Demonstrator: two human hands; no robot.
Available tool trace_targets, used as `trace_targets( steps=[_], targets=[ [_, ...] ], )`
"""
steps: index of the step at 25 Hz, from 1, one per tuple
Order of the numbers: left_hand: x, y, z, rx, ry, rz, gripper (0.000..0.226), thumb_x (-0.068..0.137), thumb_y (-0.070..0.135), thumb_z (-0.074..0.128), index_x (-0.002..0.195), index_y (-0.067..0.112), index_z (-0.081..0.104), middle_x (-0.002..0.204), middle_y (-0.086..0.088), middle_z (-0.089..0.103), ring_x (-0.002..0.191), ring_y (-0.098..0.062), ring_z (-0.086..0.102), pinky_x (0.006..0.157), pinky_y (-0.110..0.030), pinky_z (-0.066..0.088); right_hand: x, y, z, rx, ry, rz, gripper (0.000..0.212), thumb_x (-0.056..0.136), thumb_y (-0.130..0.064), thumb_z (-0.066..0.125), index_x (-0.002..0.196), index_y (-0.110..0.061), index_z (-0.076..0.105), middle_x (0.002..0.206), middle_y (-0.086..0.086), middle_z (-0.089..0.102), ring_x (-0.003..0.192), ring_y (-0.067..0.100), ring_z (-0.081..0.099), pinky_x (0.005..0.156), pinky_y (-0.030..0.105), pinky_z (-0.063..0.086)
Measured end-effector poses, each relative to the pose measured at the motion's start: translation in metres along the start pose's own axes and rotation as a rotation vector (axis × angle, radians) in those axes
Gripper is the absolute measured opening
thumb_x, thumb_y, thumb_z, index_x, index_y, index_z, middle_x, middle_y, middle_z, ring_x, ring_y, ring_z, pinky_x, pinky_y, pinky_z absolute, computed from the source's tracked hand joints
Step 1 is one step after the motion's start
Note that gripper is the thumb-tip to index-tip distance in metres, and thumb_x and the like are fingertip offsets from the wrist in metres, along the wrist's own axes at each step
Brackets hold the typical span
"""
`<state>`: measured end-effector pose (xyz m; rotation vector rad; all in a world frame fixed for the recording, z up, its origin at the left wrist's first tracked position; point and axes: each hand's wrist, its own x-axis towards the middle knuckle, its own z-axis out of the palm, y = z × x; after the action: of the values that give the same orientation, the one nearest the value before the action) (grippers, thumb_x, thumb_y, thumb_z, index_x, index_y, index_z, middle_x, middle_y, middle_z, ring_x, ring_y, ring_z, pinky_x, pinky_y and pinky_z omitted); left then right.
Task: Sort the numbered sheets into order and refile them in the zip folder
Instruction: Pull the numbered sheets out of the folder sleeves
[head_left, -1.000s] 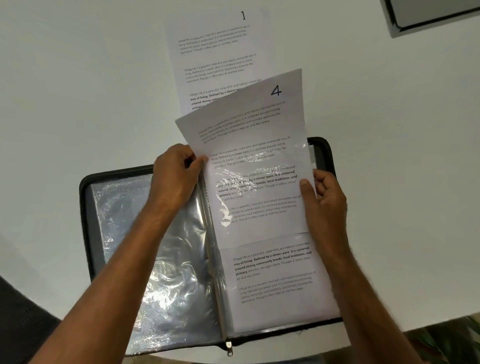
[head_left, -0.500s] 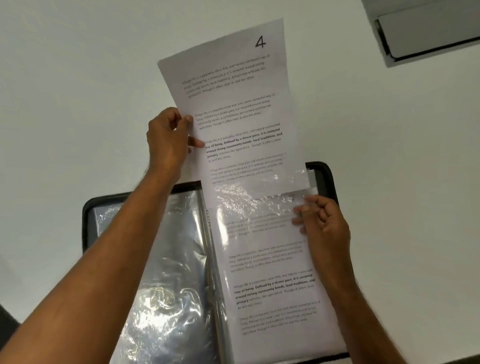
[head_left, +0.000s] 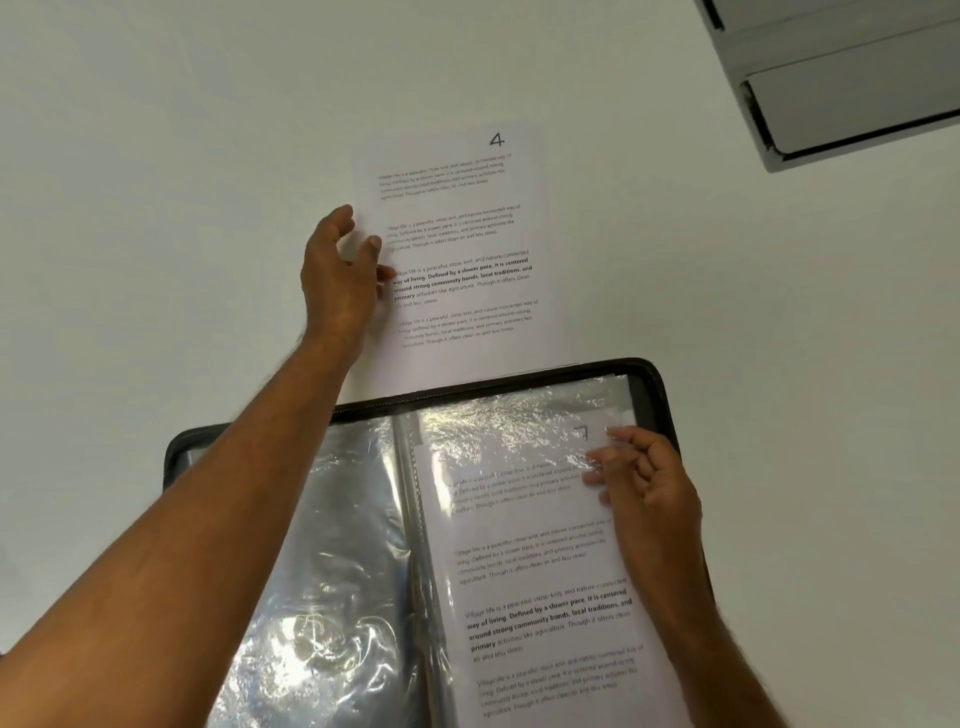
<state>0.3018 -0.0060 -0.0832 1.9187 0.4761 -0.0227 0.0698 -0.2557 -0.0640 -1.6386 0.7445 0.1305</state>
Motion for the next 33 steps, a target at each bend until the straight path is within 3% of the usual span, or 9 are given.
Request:
trace_targets(
  steps=[4, 8, 12, 16, 20, 23, 25, 28, 33],
  targets=[
    [-0.039, -0.011, -0.007, 0.093, -0.012, 0.198, 0.028, 0.103, 0.019, 0.058, 0.131, 0.023, 0.060, 0.136, 0.002, 0.055, 0.097, -0.008, 0.067, 0.084, -0.025, 0.057, -0.001, 0.001, 0.001, -0.022, -0.002, -0.001, 0.018, 0.101, -0.018, 0.061, 0.116, -0.028, 0.064, 0.100, -0.011, 0.075, 0.087, 0.010, 0.073, 0.074, 0.018, 0.057],
    [-0.105, -0.028, -0.022, 0.316, -0.097, 0.327, 0.016, 0.105, 0.021, 0.055, 0.116, 0.023, 0.066, 0.120, 0.008, 0.052, 0.101, -0.001, 0.054, 0.083, -0.010, 0.044, -0.007, -0.005, -0.001, -0.070, -0.017, -0.010, 0.018, 0.101, -0.021, 0.060, 0.118, -0.027, 0.063, 0.101, -0.010, 0.074, 0.087, 0.005, 0.072, 0.069, 0.015, 0.055],
    [-0.161, -0.053, -0.038, 0.446, -0.152, 0.315, 0.016, 0.102, 0.025, 0.061, 0.116, 0.027, 0.068, 0.112, 0.018, 0.047, 0.108, -0.007, 0.051, 0.096, -0.037, 0.050, -0.013, -0.010, 0.001, -0.127, -0.061, -0.011, 0.012, 0.102, -0.024, 0.059, 0.110, -0.030, 0.066, 0.099, -0.011, 0.074, 0.084, 0.005, 0.072, 0.065, 0.016, 0.056],
    [-0.200, -0.063, -0.047, 0.523, -0.264, 0.295, 0.022, 0.103, 0.034, 0.058, 0.119, 0.024, 0.068, 0.111, 0.015, 0.051, 0.105, -0.005, 0.046, 0.093, -0.035, 0.047, -0.018, -0.017, 0.002, -0.242, -0.152, 0.008, 0.014, 0.102, -0.027, 0.059, 0.102, -0.030, 0.072, 0.095, -0.016, 0.074, 0.086, 0.005, 0.072, 0.074, 0.025, 0.060],
    [-0.213, -0.066, -0.056, 0.392, -0.316, 0.220, 0.021, 0.102, 0.034, 0.061, 0.122, 0.028, 0.064, 0.116, 0.017, 0.054, 0.100, -0.004, 0.056, 0.086, -0.024, 0.053, -0.033, -0.039, 0.009, -0.190, -0.306, 0.074, 0.014, 0.099, -0.033, 0.063, 0.101, -0.029, 0.077, 0.093, -0.013, 0.077, 0.087, 0.006, 0.073, 0.078, 0.032, 0.061],
    [-0.216, -0.059, -0.063, 0.246, -0.305, 0.080, 0.021, 0.100, 0.036, 0.062, 0.121, 0.031, 0.064, 0.114, 0.017, 0.060, 0.093, -0.005, 0.062, 0.078, -0.023, 0.056, -0.045, -0.054, 0.020, -0.103, -0.450, 0.126, 0.017, 0.093, -0.039, 0.068, 0.101, -0.030, 0.080, 0.114, -0.021, 0.074, 0.102, 0.005, 0.071, 0.090, 0.034, 0.054],
    [-0.215, -0.057, -0.070, 0.147, -0.319, -0.048, 0.020, 0.101, 0.039, 0.061, 0.120, 0.034, 0.067, 0.112, 0.015, 0.066, 0.096, -0.008, 0.065, 0.084, -0.031, 0.059, -0.050, -0.057, 0.032, 0.004, -0.559, 0.214, 0.022, 0.090, -0.040, 0.069, 0.104, -0.030, 0.081, 0.129, -0.026, 0.067, 0.119, 0.007, 0.063, 0.104, 0.042, 0.047],
    [-0.215, -0.058, -0.083, 0.011, -0.380, -0.139, 0.024, 0.102, 0.045, 0.056, 0.118, 0.032, 0.069, 0.108, 0.008, 0.073, 0.100, -0.015, 0.069, 0.092, -0.038, 0.057, -0.057, -0.052, 0.054, 0.230, -0.684, 0.303, 0.028, 0.092, -0.036, 0.068, 0.114, -0.022, 0.079, 0.140, -0.014, 0.064, 0.136, 0.013, 0.055, 0.118, 0.054, 0.035],
    [-0.216, -0.059, -0.104, -0.173, -0.360, -0.258, 0.041, 0.105, 0.049, 0.044, 0.117, 0.018, 0.068, 0.099, 0.007, 0.074, 0.088, -0.009, 0.068, 0.081, -0.028, 0.050, -0.069, -0.038, 0.093, 0.461, -0.755, 0.387, 0.038, 0.101, -0.030, 0.056, 0.132, -0.011, 0.068, 0.138, 0.004, 0.066, 0.137, 0.020, 0.055, 0.121, 0.057, 0.029]
  ],
)
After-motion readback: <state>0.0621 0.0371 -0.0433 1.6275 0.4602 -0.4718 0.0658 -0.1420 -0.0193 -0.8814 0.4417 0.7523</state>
